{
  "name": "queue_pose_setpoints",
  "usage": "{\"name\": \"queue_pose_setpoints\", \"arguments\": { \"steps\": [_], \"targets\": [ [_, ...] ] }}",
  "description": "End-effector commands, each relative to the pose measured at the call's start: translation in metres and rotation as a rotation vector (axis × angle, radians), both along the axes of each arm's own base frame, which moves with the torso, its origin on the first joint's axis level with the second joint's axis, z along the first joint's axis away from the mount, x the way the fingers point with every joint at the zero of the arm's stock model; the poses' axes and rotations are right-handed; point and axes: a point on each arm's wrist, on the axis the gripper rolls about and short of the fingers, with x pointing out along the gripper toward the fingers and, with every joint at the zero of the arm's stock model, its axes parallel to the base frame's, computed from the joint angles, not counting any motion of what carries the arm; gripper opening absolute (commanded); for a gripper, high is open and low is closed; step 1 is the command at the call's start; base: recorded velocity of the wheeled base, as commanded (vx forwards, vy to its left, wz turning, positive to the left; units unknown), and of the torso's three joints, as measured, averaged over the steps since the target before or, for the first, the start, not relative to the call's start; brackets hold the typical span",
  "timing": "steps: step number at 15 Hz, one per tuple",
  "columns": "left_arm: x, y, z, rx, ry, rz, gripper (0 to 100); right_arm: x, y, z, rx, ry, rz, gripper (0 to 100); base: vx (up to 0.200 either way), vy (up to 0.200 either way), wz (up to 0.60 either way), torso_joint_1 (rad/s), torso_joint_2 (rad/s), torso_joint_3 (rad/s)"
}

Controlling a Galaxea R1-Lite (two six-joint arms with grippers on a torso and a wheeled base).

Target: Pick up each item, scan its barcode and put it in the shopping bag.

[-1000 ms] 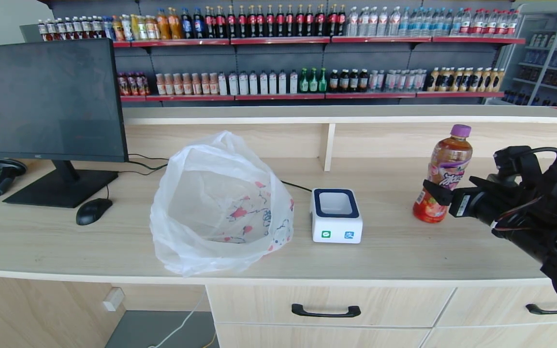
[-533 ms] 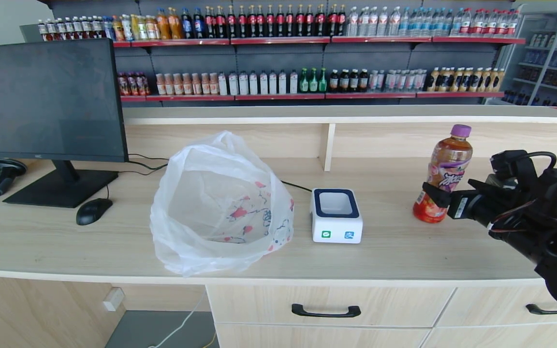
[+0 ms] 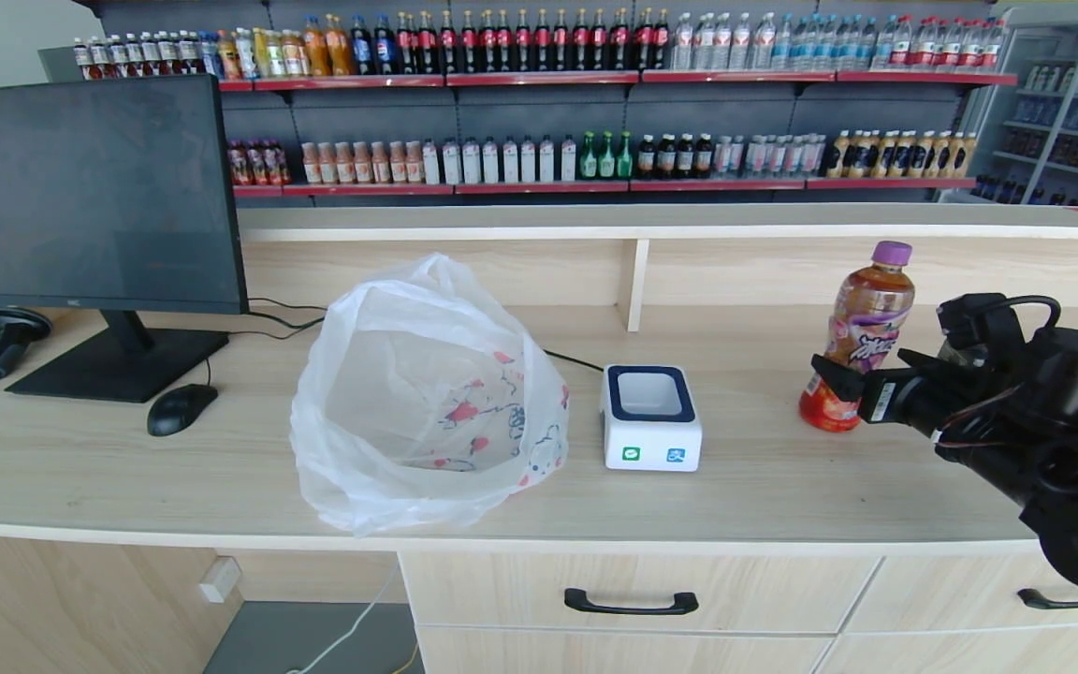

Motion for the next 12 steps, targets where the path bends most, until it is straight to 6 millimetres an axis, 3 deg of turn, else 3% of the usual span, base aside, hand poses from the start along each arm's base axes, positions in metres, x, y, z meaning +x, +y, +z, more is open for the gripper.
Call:
{"name": "queue_pose_setpoints", "arguments": {
  "steps": [1,5,12],
  "targets": [
    [0.0,0.0,0.0,0.0,0.0,0.0,100,0.005,0.003,-0.002,0.01,0.001,0.007,100,0.0,0.0,0.0,0.0,0.0,0.0],
    [0.0,0.0,0.0,0.0,0.0,0.0,100,0.006,0.004,0.0,0.014,-0.008,0.012,100,0.0,0.0,0.0,0.0,0.0,0.0],
    [0.0,0.0,0.0,0.0,0.0,0.001,100,0.026,0.004,-0.007,0.015,-0.011,0.01,100,0.0,0.0,0.0,0.0,0.0,0.0]
  ]
}}
